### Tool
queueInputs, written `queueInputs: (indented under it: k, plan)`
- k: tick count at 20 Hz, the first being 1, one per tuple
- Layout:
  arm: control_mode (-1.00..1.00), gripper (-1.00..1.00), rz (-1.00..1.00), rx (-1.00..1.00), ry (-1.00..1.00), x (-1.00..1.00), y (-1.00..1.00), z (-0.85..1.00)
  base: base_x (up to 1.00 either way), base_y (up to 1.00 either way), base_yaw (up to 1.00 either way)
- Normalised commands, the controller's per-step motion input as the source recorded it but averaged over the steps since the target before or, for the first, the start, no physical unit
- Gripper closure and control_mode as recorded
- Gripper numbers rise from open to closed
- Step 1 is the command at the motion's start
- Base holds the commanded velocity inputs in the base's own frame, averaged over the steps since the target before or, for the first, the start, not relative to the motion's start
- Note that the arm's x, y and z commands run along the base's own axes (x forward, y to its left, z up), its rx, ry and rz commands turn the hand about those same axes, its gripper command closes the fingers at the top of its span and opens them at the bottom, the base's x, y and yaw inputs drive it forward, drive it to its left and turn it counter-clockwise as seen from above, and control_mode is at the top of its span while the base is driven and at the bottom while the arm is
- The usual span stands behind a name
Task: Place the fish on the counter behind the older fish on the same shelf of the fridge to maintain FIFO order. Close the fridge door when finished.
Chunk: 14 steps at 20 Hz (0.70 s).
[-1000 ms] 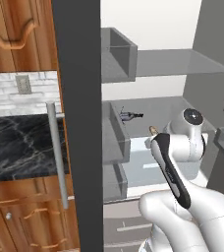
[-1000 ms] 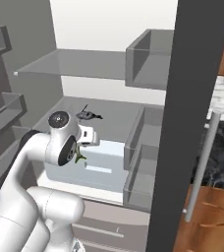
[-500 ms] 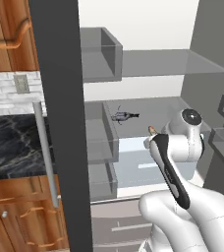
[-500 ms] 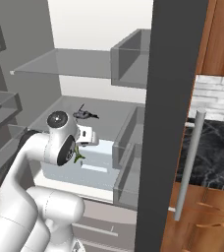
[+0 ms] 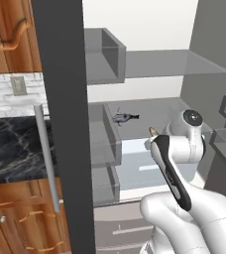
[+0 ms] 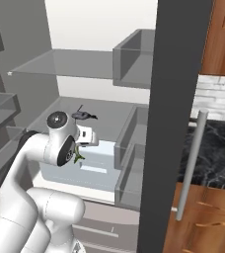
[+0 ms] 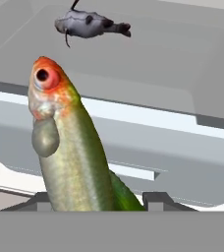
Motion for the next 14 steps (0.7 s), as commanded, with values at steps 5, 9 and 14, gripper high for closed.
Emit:
queueInputs:
  k: [5,9,14]
  plan:
    - [-1.00,1.00,-0.03,0.00,0.02,0.40,0.00,0.00,0.60,0.00,-0.06]
    - [-1.00,1.00,0.05,0.00,0.04,1.00,-0.02,0.04,0.00,0.00,0.00]
    - [-1.00,1.00,0.13,0.00,-0.15,1.00,0.00,0.25,0.00,0.00,0.00]
